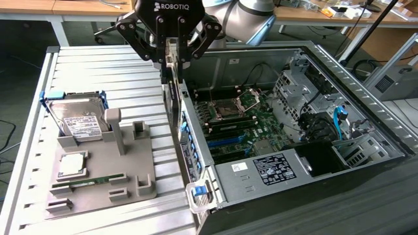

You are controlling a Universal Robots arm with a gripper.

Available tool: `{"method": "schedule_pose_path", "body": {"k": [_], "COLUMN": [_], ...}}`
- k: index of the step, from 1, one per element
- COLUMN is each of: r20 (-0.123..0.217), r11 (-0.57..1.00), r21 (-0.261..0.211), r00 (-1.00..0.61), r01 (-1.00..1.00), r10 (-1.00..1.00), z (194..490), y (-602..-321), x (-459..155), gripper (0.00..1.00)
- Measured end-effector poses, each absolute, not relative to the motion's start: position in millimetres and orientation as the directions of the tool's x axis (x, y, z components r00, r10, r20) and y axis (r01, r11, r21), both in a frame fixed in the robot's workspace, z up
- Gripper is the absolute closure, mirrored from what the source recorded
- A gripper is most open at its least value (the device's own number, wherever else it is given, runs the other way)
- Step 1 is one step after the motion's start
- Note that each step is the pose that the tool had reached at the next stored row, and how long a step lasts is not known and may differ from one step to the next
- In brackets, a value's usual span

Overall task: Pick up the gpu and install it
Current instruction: 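Pick up the gpu and move the gpu toward the slot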

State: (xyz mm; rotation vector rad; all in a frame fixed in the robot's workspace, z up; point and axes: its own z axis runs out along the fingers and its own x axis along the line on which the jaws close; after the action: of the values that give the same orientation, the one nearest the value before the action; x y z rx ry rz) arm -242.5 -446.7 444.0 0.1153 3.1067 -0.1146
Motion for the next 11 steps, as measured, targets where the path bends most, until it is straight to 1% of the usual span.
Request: {"method": "schedule_pose_path", "body": {"k": [11], "r20": [-0.033], "r11": [0.995], "r21": [-0.072], "r00": [-0.997], "r01": [0.075], "r10": [0.073], "z": [444.0], "y": [-446.7], "x": [-236.5], "gripper": [0.73]}}
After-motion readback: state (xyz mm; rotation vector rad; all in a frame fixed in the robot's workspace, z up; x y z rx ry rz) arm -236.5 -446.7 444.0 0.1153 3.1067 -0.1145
